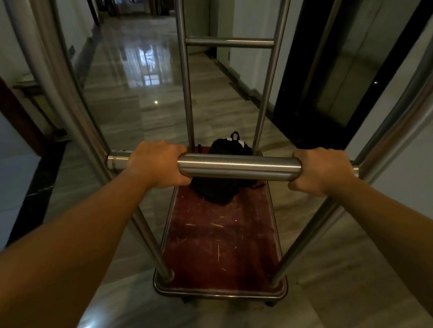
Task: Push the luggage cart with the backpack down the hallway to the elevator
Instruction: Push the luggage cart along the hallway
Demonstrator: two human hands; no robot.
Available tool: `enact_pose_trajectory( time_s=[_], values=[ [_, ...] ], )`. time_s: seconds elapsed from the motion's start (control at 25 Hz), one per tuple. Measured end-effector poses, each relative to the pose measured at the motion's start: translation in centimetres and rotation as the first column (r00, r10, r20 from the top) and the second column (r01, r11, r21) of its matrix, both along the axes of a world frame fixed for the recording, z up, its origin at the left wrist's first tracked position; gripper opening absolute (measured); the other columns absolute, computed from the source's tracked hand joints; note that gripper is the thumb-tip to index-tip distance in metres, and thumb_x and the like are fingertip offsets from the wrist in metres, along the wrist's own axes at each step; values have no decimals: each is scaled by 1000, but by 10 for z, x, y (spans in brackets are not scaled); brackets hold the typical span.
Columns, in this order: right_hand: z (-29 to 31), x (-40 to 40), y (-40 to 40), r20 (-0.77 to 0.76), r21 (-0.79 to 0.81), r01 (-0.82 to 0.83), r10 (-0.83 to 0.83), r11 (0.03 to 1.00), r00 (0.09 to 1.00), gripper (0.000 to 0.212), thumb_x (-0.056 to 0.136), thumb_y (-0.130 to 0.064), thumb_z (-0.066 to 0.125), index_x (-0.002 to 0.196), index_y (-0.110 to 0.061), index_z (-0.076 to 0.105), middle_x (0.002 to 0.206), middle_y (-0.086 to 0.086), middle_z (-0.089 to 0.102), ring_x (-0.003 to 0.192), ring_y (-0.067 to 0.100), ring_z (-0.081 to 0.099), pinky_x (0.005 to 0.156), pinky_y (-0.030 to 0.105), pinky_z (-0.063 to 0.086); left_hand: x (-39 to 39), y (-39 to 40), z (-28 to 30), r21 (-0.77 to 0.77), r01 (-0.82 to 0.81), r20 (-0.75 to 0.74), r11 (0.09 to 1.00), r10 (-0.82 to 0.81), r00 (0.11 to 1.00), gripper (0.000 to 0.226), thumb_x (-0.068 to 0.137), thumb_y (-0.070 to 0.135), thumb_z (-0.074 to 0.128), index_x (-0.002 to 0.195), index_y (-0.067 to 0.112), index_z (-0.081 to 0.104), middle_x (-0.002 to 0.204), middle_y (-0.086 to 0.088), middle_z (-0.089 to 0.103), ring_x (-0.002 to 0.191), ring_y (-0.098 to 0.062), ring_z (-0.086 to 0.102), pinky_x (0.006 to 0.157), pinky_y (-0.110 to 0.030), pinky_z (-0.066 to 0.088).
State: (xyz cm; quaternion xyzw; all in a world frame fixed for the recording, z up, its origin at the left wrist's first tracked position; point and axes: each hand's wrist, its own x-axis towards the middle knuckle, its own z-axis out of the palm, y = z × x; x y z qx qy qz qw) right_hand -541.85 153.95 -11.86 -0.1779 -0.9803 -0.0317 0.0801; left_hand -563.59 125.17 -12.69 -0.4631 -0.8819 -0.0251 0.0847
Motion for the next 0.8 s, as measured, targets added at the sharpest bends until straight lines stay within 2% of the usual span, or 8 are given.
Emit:
enact_pose_trajectory(
  time_s=[0.2,0.4,0.52,0.68,0.8],
  values=[
    [1,-101,-4,20,-2,90,-90,996,996,51,43,-74,40,79,-39,47,65,-13,51,59,15,50,58,34,36,-112,11,2,6,64,-3,998,-64,998,44,58,72,57,85,38,54,66,14,48,60,-12,47,58,-32,34],
    [0,-195,-11,83,32,213,-215,977,973,47,47,-66,52,83,-37,53,70,-7,58,63,19,56,61,36,46,-223,17,2,45,189,-14,981,-188,982,46,61,71,61,88,34,58,69,10,55,60,-14,52,57,-31,42],
    [0,-247,-19,105,37,279,-281,960,954,42,48,-64,60,81,-40,49,69,-10,56,63,18,54,61,36,44,-281,17,1,46,211,-30,976,-209,977,47,61,69,61,89,31,59,73,6,62,62,-17,57,56,-32,44],
    [-2,-318,-36,109,33,329,-330,944,938,41,48,-64,56,78,-40,45,65,-11,50,58,19,49,57,34,37,-369,21,-1,30,252,10,967,-253,967,46,61,68,62,90,32,58,76,5,64,66,-19,59,61,-35,50],
    [4,-370,-46,114,38,357,-359,933,926,39,51,-64,56,78,-38,45,64,-9,50,60,22,53,57,34,38,-431,25,-2,39,289,-9,957,-289,957,45,58,70,61,86,35,57,73,6,63,62,-18,57,57,-33,47]
  ],
)
